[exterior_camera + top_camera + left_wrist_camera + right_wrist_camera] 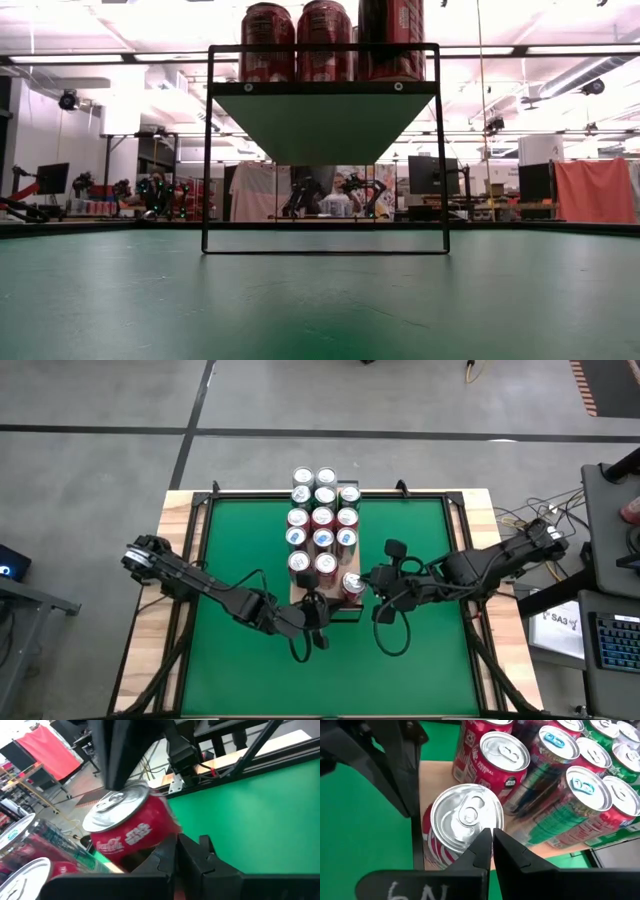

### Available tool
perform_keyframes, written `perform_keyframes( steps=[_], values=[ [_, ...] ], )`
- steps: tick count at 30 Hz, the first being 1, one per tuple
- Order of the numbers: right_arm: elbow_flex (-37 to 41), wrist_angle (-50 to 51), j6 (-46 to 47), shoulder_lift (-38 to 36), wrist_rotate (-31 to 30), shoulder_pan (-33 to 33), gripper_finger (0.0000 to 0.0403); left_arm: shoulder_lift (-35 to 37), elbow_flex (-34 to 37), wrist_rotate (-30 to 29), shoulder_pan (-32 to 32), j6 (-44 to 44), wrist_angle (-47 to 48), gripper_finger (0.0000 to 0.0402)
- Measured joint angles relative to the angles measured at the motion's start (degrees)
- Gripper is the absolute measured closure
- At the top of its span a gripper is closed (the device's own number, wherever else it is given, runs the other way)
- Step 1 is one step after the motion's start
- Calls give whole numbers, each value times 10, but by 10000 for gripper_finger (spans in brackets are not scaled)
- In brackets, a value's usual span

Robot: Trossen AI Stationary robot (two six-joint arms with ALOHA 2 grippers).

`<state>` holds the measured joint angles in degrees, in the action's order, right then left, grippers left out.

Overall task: Place canned beverage on shelf
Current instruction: Put the red can on the shelf

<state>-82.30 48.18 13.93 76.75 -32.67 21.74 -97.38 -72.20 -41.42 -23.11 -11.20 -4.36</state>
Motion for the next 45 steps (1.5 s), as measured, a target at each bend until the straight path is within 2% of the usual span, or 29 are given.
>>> perform_keyframes(
  steps=[4,9,18,30,36,45],
  values=[
    [0,-1,11,3,13,0,394,0,0,-4,2,2,0,402],
    [-1,-1,26,2,35,3,394,0,0,-54,0,4,3,402],
    [-1,-9,26,2,46,8,394,0,0,-63,1,8,3,402],
    [-22,-5,4,-2,24,8,394,2,0,-62,-22,-18,0,402],
    [-24,12,8,-3,12,7,394,-7,0,-1,-20,-29,-2,402],
    [-14,13,21,4,12,7,394,-12,0,-1,-1,-14,-7,402]
  ],
)
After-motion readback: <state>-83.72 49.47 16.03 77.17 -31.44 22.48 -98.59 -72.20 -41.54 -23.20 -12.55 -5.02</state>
